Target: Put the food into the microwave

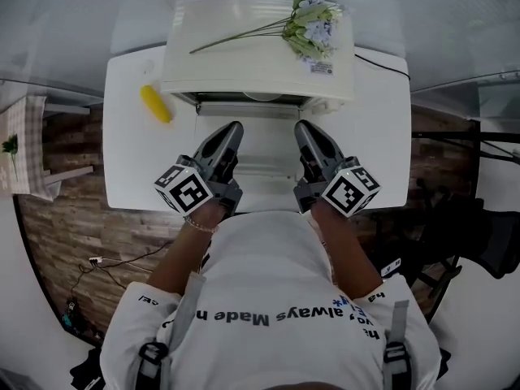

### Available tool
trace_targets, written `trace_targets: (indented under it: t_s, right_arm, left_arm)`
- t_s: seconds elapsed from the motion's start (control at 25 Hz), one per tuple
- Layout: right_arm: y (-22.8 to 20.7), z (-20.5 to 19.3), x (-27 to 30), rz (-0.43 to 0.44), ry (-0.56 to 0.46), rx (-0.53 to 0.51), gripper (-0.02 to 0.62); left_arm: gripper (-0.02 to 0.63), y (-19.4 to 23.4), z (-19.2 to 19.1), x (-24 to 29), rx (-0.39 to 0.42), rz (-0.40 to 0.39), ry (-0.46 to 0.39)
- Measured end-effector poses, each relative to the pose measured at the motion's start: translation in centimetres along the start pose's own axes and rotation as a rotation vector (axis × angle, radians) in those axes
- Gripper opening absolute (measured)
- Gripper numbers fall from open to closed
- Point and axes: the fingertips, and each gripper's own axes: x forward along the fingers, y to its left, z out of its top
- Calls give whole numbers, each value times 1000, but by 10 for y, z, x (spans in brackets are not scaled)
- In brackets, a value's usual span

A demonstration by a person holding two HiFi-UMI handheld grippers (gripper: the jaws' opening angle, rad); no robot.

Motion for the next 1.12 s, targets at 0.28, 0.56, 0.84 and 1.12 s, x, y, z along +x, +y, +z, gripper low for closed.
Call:
trace_targets:
  t_s: [0.28, 0.56, 0.84, 1.12]
  right_arm:
    - [36, 27, -17, 11, 3, -217, 25]
    - [79, 50, -30, 26, -1, -416, 25]
    - [116, 66, -49, 39, -3, -537, 25]
    - [144, 77, -61, 47, -4, -641, 25]
  left_arm:
    - [15, -46, 21, -13, 207, 10, -17]
    - [15, -90, 40, -15, 344, -14, -48]
    - [15, -125, 48, -25, 391, -34, -66]
    - [15, -153, 58, -38, 484, -49, -91]
